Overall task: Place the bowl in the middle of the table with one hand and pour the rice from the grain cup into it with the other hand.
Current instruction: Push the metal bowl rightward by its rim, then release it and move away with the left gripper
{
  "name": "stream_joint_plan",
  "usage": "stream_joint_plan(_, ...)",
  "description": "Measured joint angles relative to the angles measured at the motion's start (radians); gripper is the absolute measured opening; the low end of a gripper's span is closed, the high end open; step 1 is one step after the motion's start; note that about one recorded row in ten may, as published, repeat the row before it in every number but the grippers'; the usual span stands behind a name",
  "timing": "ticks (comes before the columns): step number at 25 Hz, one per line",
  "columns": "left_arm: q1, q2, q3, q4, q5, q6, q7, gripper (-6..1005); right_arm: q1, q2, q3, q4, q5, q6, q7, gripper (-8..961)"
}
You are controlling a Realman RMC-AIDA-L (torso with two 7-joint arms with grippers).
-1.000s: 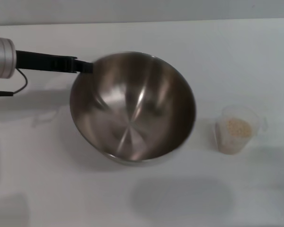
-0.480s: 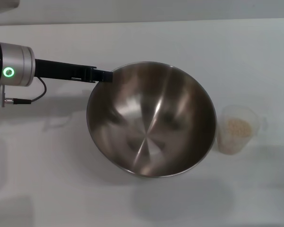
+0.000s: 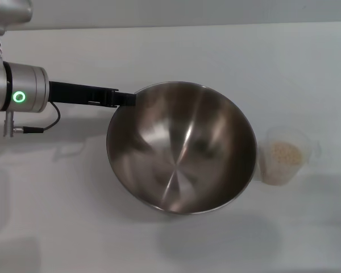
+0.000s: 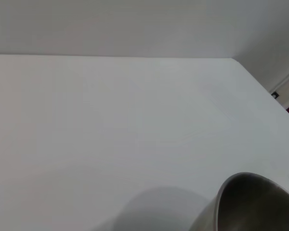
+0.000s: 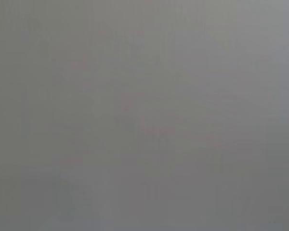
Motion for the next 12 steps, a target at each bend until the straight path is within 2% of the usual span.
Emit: stream_joint_plan(12,0.010,0.003,-0.012,0.044,-0.068,0.029,0.057,42,0.003,0.000,0.000,0.000,0.000,-0.008,0.000,826)
